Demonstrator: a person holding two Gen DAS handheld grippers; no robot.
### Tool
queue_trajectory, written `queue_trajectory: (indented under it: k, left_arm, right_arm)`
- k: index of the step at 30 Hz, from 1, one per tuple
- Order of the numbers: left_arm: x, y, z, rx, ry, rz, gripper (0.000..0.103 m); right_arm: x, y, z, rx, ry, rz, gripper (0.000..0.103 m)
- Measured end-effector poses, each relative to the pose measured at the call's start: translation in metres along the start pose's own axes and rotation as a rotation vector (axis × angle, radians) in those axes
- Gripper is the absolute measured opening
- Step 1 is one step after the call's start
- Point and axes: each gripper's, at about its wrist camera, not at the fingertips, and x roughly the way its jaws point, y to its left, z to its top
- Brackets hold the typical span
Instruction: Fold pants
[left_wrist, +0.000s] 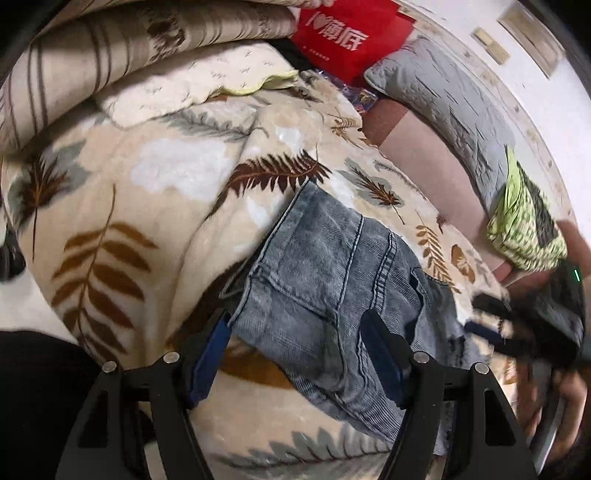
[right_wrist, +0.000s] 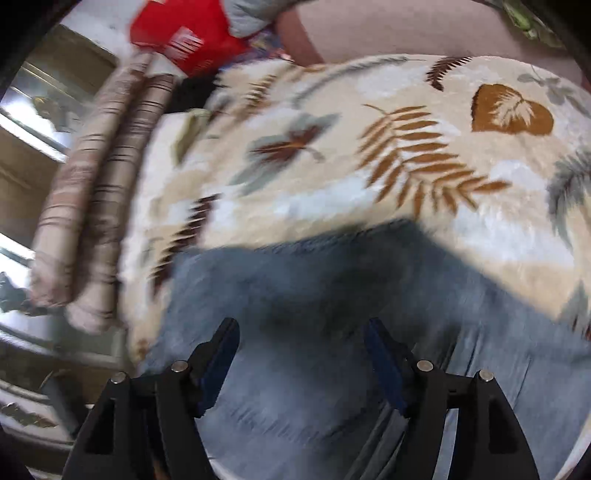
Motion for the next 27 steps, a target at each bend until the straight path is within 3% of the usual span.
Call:
queue_trajectory:
  k: [5,8,10,13,17,18,20,23,27]
  left_arm:
    - [0.001,0.014,-0.004,-0.13,0.091,-0.112,0.073]
    - [0.008,0.018,-0.007,-0.21,0.145,-0.179,0.074]
    - [0.014,0.016,-0.007,-0.213,0.149,-0.187,0.075]
    - [0.029,0.019,-0.004,-0.255,0.181,-0.192,0.075]
    - [0.035,0.011,0.002,-0.245,0.149,-0.198,0.077]
    - [0.036,0.011,0.003,-0.248,0.149,-0.194,0.074]
    - [0.04,0.01,0.006,-0.222,0.156,-0.13,0.024]
    - [0.04,0.011,0.008,-0.215,0.155,-0.122,0.018]
    - [0.011,-0.022,0.01,-0.067,0.051,-0.07,0.014]
  right_arm:
    - [0.004,0.023,-0.047,0.004,0.08,0.144,0.076]
    - [0.032,0.023,-0.049,0.022,0.118,0.146,0.076]
    - [0.058,0.011,-0.049,0.074,0.165,0.127,0.077]
    - [0.052,0.013,-0.045,0.102,0.147,0.165,0.077]
    - [0.043,0.021,-0.049,0.077,0.12,0.188,0.081]
    - [0.052,0.019,-0.052,0.078,0.14,0.177,0.083]
    - [0.062,0.008,-0.056,0.102,0.142,0.175,0.084]
    - [0.046,0.012,-0.059,0.121,0.101,0.211,0.084]
    - [-0.009,0.001,-0.08,0.098,-0.024,0.267,0.084]
